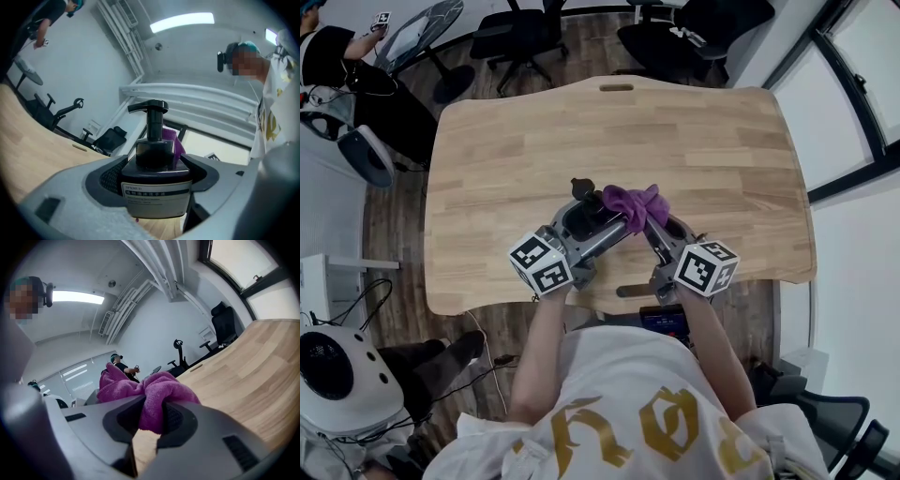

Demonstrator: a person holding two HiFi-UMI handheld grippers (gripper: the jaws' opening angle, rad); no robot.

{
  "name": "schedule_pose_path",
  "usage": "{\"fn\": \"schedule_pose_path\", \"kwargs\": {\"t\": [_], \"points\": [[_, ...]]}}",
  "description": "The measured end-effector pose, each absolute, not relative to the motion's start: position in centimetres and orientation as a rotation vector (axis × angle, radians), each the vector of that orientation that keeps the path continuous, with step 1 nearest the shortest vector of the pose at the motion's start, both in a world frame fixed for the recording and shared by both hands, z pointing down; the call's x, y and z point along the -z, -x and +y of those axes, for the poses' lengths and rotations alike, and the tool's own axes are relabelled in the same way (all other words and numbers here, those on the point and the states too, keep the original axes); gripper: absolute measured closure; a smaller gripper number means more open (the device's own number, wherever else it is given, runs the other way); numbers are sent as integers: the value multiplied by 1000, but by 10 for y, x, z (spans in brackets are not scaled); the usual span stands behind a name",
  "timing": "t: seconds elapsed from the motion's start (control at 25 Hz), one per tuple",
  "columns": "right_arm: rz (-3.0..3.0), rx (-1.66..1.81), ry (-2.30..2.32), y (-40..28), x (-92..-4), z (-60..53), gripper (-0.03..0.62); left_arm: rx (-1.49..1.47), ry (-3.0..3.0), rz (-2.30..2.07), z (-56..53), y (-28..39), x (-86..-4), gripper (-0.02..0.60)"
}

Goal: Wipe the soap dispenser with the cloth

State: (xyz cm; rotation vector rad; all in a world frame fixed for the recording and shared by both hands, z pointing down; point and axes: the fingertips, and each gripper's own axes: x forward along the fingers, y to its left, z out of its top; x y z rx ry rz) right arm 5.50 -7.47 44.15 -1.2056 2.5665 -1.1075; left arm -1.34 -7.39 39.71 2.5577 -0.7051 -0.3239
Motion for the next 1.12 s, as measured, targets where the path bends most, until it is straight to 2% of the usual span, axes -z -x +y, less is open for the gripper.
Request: {"fn": "schedule_pose_path", "kwargs": {"t": [0.2,1.12], "points": [[2611,1141,1235,-42,-450,-71,533,560,-2393,-700,-89,29,-388,224],[2851,1177,893,17,-447,-44,534,619,-2329,-786,-104,61,-391,225]]}}
